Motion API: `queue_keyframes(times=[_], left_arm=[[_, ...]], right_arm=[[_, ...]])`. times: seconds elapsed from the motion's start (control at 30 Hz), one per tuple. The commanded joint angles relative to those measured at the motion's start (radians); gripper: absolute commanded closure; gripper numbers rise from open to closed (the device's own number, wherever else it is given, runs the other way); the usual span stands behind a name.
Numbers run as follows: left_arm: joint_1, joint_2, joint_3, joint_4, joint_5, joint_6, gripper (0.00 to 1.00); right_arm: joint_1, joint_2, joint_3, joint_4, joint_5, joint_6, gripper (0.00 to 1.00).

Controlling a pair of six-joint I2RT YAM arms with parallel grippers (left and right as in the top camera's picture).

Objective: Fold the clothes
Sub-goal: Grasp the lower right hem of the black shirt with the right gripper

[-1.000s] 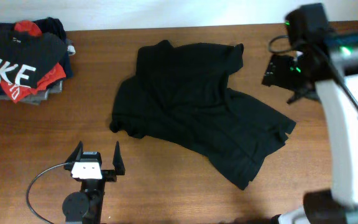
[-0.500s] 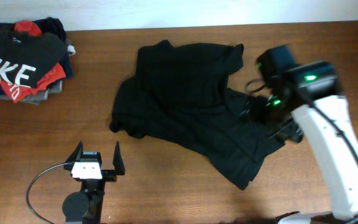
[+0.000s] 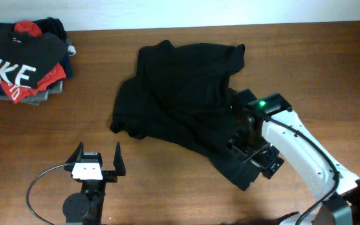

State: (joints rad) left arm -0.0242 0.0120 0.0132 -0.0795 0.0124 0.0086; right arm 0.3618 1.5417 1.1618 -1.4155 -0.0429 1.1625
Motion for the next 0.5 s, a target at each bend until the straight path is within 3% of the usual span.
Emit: queue_keyframes(times=[0.0,0.27,0.47], left_arm=[[-0.004,-0.006,0.0,-0.008,0.018,0.019,0.01],[-0.004,-0.006,0.0,-0.008,0.018,0.019,0.01],[-0.004,-0.006,0.0,-0.008,0.018,0.019,0.01]], right_arm=[[0.005,-0.011,-0.073,0.042,-0.04,0.054,0.01],[0.005,-0.011,-0.177,0.179,0.012,-0.067,0.01],[0.005,-0.011,-0.274,0.26,-0.006,-0.071,0.01]])
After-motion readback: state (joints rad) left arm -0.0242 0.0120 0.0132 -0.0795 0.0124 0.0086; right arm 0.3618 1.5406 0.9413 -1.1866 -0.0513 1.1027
